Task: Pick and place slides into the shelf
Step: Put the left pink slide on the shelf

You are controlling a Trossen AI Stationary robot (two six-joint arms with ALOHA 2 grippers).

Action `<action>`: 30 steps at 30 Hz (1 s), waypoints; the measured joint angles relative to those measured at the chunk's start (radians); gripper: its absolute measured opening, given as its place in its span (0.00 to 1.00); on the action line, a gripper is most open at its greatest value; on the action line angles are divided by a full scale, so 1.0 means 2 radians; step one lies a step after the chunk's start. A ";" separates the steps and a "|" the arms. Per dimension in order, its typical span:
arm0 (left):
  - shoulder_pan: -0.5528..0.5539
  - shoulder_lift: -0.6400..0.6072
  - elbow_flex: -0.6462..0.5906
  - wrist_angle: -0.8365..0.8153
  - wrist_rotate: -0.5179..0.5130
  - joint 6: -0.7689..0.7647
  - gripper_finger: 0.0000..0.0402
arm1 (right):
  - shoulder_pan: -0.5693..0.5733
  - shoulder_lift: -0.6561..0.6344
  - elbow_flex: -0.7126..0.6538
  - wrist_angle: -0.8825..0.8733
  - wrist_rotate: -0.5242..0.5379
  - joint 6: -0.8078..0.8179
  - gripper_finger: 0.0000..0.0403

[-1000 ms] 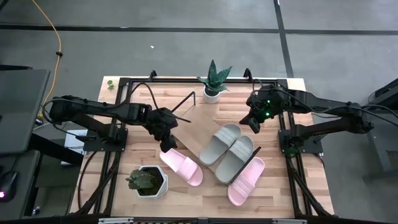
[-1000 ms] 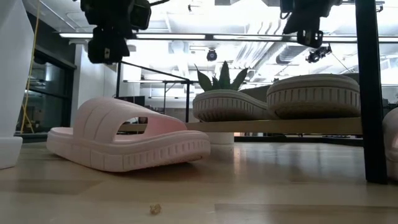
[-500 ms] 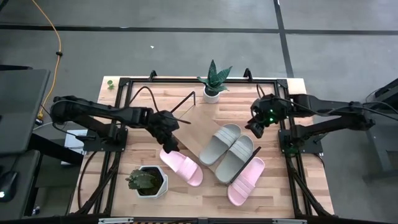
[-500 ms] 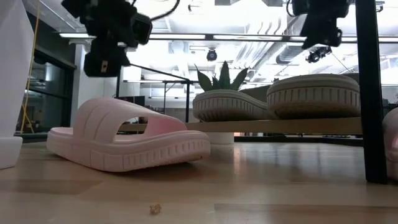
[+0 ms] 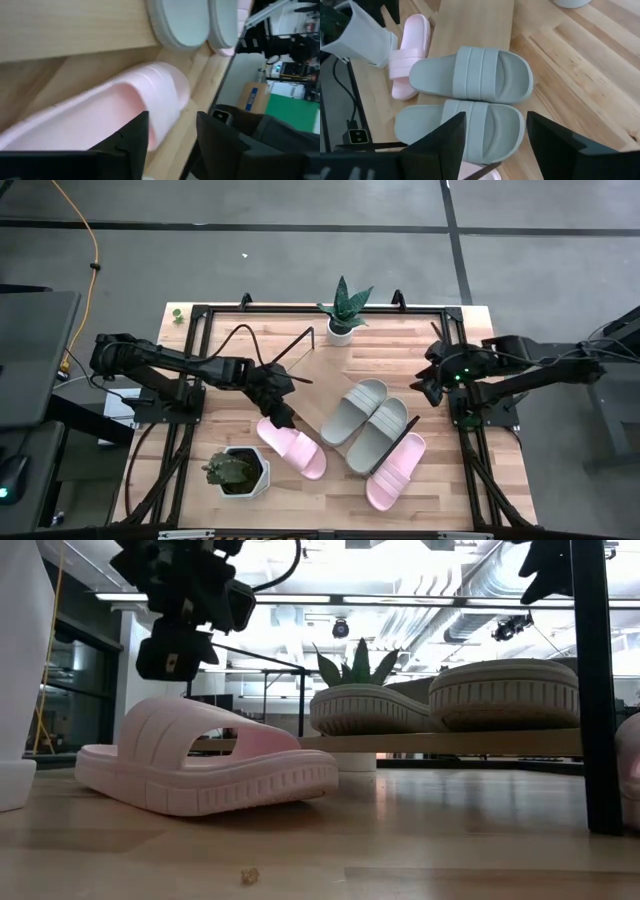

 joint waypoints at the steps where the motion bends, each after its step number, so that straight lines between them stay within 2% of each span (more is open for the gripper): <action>1: -0.003 0.000 0.000 0.002 0.002 -0.001 0.41 | 0.004 -0.006 0.000 -0.004 0.006 0.004 0.50; 9: -0.030 0.000 0.000 0.002 -0.007 -0.029 0.70 | 0.031 -0.039 0.000 -0.039 0.035 0.027 0.50; 13: -0.057 0.003 0.000 0.005 -0.032 -0.042 0.79 | 0.043 -0.046 0.000 -0.055 0.050 0.035 0.50; 19: -0.074 0.013 0.000 0.004 -0.083 -0.058 0.81 | 0.059 -0.048 0.000 -0.066 0.072 0.035 0.50; 30: -0.074 0.067 0.000 0.054 -0.075 -0.069 0.81 | 0.072 -0.047 0.000 -0.067 0.079 0.039 0.50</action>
